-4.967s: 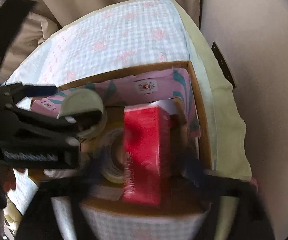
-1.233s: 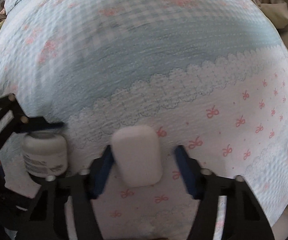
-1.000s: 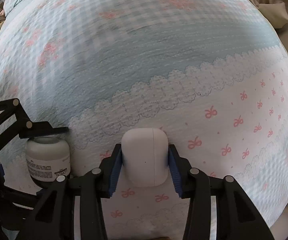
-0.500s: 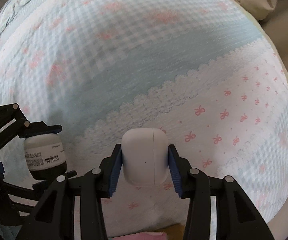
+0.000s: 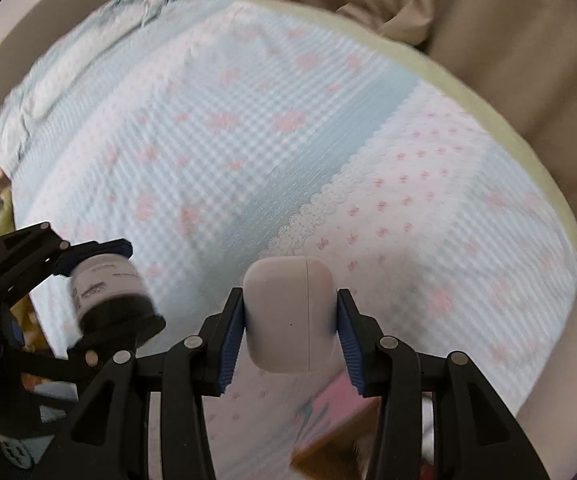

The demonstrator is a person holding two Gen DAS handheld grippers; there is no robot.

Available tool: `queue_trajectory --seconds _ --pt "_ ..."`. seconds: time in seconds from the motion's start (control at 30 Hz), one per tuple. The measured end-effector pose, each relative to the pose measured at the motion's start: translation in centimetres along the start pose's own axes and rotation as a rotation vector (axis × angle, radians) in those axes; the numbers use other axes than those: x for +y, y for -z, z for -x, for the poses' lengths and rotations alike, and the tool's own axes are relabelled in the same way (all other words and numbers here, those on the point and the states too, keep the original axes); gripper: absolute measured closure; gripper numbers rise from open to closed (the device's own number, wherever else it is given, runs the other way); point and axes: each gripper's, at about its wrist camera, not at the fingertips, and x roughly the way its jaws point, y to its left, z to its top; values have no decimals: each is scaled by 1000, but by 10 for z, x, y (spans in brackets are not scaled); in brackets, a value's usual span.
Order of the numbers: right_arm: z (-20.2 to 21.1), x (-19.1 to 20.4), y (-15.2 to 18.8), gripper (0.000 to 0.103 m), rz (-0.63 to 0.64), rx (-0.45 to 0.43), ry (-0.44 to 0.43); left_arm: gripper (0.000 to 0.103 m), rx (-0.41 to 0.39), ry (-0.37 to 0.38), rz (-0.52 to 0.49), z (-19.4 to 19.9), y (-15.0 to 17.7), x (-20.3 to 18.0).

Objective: Organize rigid objects
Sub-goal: 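Carry the L'Oreal jar and earbud case into the box and release both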

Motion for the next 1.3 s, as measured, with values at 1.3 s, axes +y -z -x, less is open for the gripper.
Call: queue_trajectory --seconds 1.3 --pt "39 -214 286 62 -469 20 -4 56 260 37 -172 -126 0 -271"
